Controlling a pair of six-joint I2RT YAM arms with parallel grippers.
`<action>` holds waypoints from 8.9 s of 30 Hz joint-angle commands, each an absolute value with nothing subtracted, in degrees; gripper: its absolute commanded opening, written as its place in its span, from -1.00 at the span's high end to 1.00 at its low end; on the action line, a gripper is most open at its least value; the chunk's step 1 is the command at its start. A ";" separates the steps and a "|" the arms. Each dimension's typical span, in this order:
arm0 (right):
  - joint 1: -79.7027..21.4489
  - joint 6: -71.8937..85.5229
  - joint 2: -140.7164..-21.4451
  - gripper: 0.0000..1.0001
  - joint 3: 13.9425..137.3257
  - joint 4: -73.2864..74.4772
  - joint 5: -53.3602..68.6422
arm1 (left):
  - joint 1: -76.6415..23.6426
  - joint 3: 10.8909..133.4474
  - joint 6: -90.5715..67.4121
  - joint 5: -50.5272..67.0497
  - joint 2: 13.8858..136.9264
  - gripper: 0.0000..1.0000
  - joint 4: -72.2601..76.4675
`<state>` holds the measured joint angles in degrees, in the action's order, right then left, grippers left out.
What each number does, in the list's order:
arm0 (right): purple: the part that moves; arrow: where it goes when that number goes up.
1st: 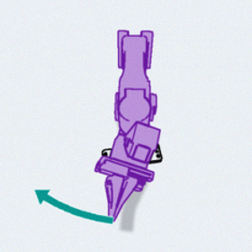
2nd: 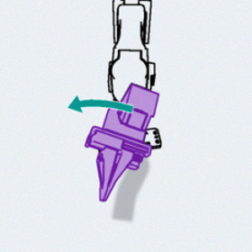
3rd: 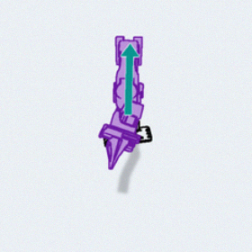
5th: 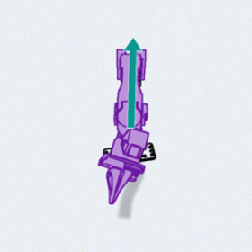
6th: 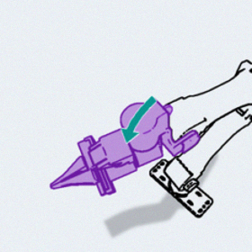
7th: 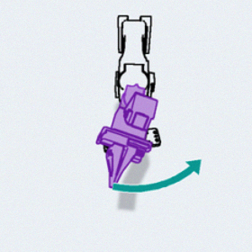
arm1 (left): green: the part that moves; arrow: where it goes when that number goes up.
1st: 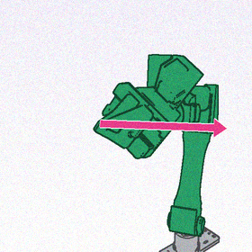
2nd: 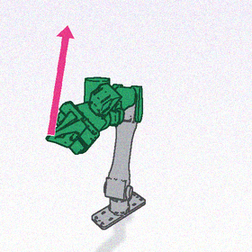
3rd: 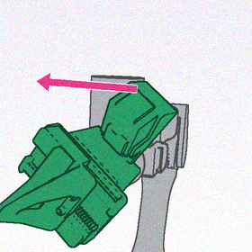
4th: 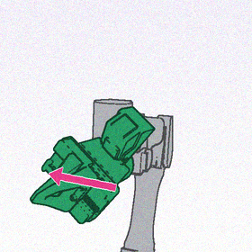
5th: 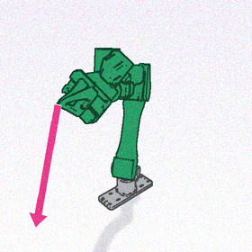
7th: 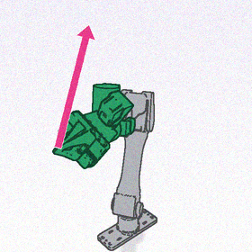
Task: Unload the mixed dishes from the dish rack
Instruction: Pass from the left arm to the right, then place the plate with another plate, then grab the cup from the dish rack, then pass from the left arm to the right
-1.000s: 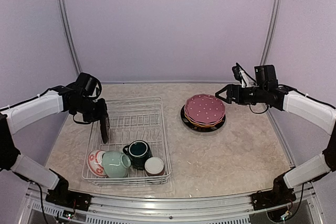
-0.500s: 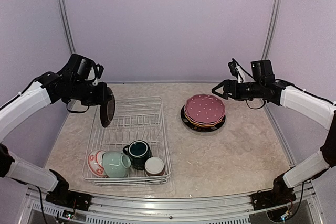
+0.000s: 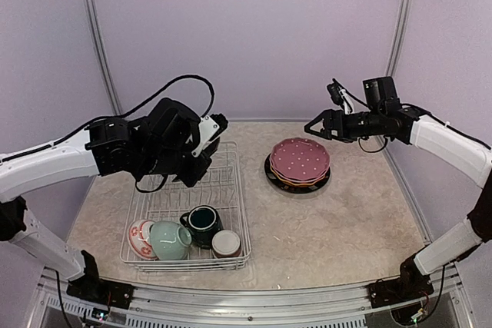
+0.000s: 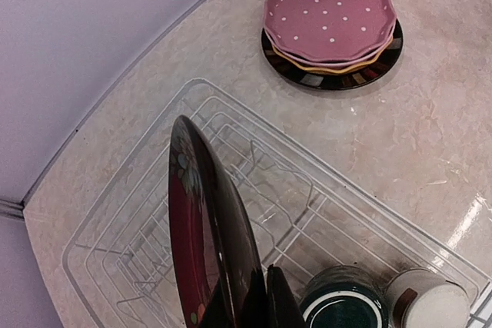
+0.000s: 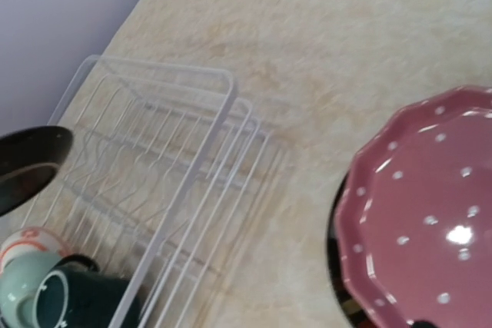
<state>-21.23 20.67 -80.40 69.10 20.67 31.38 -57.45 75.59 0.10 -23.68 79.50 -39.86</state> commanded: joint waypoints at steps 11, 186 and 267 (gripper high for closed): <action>-27.70 19.75 -84.80 -0.77 74.49 28.31 36.08 | -72.71 74.88 27.29 -43.89 91.46 1.00 -22.61; -14.35 18.92 -82.61 -0.91 67.07 18.04 34.59 | -51.94 76.73 -2.15 1.89 95.91 0.00 -58.34; -52.31 36.20 -101.43 0.62 73.30 -48.10 31.01 | -34.37 58.06 -72.33 35.33 69.52 0.15 29.97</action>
<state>-51.64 36.12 -102.17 72.55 -46.26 30.13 -34.22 58.11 -71.18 34.63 69.56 22.94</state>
